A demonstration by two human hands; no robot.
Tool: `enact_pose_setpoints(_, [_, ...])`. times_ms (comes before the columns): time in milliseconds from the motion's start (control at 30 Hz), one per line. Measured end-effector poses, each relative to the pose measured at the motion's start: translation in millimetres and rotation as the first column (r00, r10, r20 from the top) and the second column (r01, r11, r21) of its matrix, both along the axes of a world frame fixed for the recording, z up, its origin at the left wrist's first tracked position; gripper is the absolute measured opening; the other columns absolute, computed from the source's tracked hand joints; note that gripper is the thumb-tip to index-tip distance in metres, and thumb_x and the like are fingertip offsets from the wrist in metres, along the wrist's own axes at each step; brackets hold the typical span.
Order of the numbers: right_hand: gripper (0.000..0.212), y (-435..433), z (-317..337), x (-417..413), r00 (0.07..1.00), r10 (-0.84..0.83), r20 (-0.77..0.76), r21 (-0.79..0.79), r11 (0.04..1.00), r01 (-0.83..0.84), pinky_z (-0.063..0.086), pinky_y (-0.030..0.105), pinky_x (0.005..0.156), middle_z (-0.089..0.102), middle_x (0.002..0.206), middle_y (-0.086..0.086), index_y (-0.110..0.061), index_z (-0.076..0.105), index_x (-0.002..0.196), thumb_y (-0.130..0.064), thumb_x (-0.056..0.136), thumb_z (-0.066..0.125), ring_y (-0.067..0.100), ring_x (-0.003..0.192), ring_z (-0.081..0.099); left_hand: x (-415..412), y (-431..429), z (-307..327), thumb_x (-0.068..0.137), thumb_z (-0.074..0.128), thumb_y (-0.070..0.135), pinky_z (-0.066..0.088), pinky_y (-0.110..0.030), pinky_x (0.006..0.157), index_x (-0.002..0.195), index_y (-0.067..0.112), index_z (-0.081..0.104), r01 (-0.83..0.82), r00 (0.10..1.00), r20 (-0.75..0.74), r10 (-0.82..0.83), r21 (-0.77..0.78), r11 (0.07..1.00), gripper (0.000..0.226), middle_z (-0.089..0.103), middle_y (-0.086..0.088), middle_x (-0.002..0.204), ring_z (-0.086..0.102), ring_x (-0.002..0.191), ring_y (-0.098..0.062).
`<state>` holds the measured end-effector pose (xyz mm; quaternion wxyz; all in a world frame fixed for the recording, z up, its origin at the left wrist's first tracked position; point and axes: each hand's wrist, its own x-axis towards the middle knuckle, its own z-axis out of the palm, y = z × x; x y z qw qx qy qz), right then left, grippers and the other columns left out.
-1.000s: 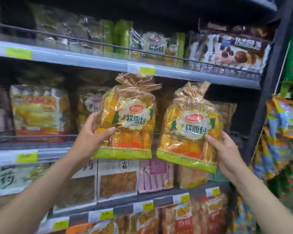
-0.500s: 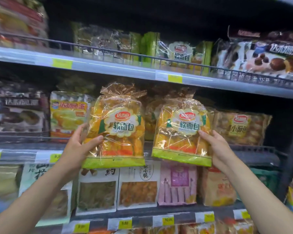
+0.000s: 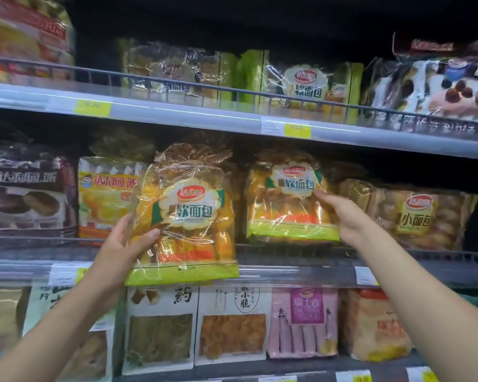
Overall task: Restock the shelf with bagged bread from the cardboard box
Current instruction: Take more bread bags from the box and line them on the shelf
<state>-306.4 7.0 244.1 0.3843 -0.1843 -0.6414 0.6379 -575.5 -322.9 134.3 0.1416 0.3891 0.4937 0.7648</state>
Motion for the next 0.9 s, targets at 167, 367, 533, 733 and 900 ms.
enact_pose_setpoints(167, [0.038, 22.0, -0.9, -21.2, 0.999, 0.018, -0.030, -0.042, 0.999, -0.019, 0.062, 0.044, 0.077, 0.076, 0.112, 0.009, -0.015, 0.061, 0.128, -0.023, 0.093, 0.070, 0.027, 0.097, 0.075, -10.2, 4.3, -7.8, 0.064, 0.092, 0.055, 0.033, -0.065, 0.112, 0.143, 0.054, 0.039, 0.014, 0.999, 0.039, -0.014, -0.004, 1.000, 0.096, 0.046, 0.007, 0.156, 0.045, 0.141, -0.031])
enact_pose_setpoints(367, [0.045, 31.6, -25.5, -38.3, 0.991, -0.127, 0.037, 0.015, 0.992, 0.126, 0.058, 0.051, 0.089, 0.071, 0.119, 0.014, -0.013, 0.055, 0.131, -0.015, 0.090, 0.074, 0.032, 0.105, 0.070, -11.0, -2.4, -6.5, 0.064, 0.093, 0.053, 0.034, -0.064, 0.113, 0.143, 0.057, 0.037, 0.003, 0.998, 0.062, -0.003, 0.004, 1.000, 0.096, 0.045, 0.008, 0.156, 0.046, 0.141, -0.029])
enact_pose_setpoints(533, [0.049, 34.7, -25.3, -37.3, 0.937, -0.321, 0.140, 0.166, 0.940, 0.297, 0.056, 0.044, 0.093, 0.068, 0.119, 0.010, -0.011, 0.053, 0.129, -0.025, 0.089, 0.077, 0.029, 0.103, 0.067, -2.5, -6.4, 1.1, 0.064, 0.093, 0.052, 0.034, -0.061, 0.114, 0.144, 0.052, 0.039, 0.019, 0.999, 0.037, -0.020, 0.038, 0.999, 0.097, 0.043, 0.010, 0.158, 0.044, 0.143, -0.027])
enact_pose_setpoints(733, [0.066, -29.9, -14.0, -10.7, 0.749, -0.624, 0.223, 0.537, 0.720, 0.440, 0.045, 0.035, 0.089, 0.059, 0.128, 0.010, -0.008, 0.040, 0.147, -0.029, 0.093, 0.071, 0.030, 0.116, 0.057, 19.7, -3.2, 9.1, 0.064, 0.091, 0.054, 0.038, -0.056, 0.114, 0.150, 0.041, 0.037, 0.042, 0.999, -0.009, -0.042, 0.076, 0.996, 0.101, 0.050, 0.006, 0.153, 0.053, 0.136, -0.023])
enact_pose_setpoints(900, [0.051, -97.7, -28.6, -16.2, 0.915, -0.398, 0.067, 0.665, 0.701, 0.257, 0.050, 0.033, 0.094, 0.065, 0.121, -0.008, -0.025, 0.050, 0.139, -0.039, 0.094, 0.067, 0.007, 0.109, 0.061, 45.1, 9.5, 20.0, 0.064, 0.090, 0.053, 0.037, -0.050, 0.117, 0.153, 0.035, 0.033, 0.028, 1.000, -0.015, -0.027, 0.117, 0.993, 0.107, 0.043, 0.008, 0.157, 0.048, 0.139, -0.018])
